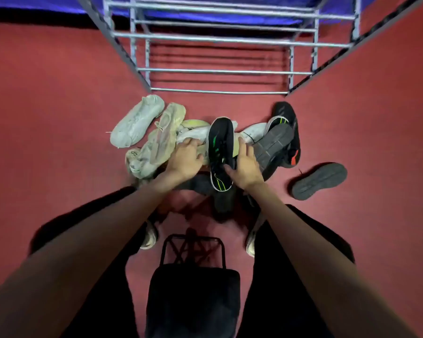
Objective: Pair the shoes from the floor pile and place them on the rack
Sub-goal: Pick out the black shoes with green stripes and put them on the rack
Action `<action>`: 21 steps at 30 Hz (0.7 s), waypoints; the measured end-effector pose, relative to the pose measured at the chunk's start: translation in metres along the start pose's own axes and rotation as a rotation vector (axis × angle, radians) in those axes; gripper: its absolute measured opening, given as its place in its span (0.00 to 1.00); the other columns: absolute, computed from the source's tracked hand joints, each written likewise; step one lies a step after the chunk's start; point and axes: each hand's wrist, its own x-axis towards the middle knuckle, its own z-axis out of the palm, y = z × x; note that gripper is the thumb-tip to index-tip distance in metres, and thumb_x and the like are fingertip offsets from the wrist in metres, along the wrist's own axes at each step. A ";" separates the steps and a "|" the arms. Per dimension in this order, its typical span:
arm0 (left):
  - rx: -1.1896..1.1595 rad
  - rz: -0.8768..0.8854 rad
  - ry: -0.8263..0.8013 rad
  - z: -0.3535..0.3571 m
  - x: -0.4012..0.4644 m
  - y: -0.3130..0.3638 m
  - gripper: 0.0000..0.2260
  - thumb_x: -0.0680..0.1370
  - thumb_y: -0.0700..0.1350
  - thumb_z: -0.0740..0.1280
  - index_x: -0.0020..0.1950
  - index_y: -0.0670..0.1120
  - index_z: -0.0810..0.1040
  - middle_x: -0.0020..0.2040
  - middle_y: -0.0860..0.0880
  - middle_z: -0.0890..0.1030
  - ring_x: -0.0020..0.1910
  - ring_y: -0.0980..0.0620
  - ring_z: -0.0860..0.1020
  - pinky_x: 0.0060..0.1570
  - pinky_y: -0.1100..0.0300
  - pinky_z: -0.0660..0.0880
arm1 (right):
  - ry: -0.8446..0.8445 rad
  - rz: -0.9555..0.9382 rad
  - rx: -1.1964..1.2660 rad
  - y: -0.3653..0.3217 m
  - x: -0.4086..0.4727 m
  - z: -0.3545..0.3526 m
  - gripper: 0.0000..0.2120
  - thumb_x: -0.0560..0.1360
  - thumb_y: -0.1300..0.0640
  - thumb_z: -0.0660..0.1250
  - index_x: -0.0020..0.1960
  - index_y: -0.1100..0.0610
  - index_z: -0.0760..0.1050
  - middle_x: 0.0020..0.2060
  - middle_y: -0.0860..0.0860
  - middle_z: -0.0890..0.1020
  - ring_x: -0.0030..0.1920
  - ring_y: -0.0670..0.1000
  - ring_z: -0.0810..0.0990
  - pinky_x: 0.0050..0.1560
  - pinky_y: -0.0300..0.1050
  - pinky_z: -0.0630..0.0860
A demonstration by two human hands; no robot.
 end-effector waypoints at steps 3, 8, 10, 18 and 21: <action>-0.011 -0.025 0.027 0.035 0.039 -0.015 0.19 0.77 0.43 0.61 0.69 0.43 0.70 0.68 0.42 0.73 0.66 0.41 0.71 0.66 0.50 0.68 | 0.047 -0.006 0.012 0.025 0.043 0.033 0.39 0.75 0.54 0.66 0.77 0.59 0.47 0.70 0.60 0.61 0.69 0.64 0.65 0.68 0.58 0.65; -0.048 -0.097 0.005 0.089 0.084 -0.035 0.17 0.79 0.44 0.60 0.65 0.38 0.71 0.62 0.38 0.77 0.62 0.38 0.75 0.59 0.48 0.72 | 0.118 0.021 0.063 0.058 0.099 0.081 0.29 0.79 0.54 0.59 0.75 0.61 0.52 0.68 0.64 0.66 0.66 0.66 0.68 0.66 0.58 0.67; -0.049 -0.135 -0.032 0.109 0.095 -0.044 0.16 0.80 0.46 0.59 0.63 0.37 0.72 0.60 0.37 0.78 0.61 0.37 0.76 0.59 0.48 0.73 | 0.115 0.017 0.120 0.070 0.114 0.095 0.25 0.80 0.55 0.58 0.73 0.63 0.56 0.66 0.65 0.69 0.65 0.66 0.70 0.64 0.57 0.69; -0.200 -0.199 -0.097 0.151 0.119 -0.053 0.18 0.80 0.52 0.58 0.56 0.39 0.77 0.49 0.39 0.83 0.50 0.39 0.81 0.53 0.51 0.77 | 0.204 0.127 0.376 0.087 0.147 0.112 0.18 0.77 0.50 0.64 0.60 0.62 0.71 0.53 0.59 0.82 0.55 0.59 0.80 0.54 0.49 0.75; -0.243 -0.191 -0.107 0.151 0.120 -0.048 0.14 0.79 0.50 0.62 0.56 0.41 0.77 0.47 0.41 0.83 0.50 0.40 0.81 0.49 0.52 0.77 | 0.199 0.151 0.428 0.090 0.153 0.110 0.17 0.76 0.52 0.66 0.58 0.64 0.74 0.52 0.59 0.82 0.53 0.57 0.79 0.55 0.47 0.74</action>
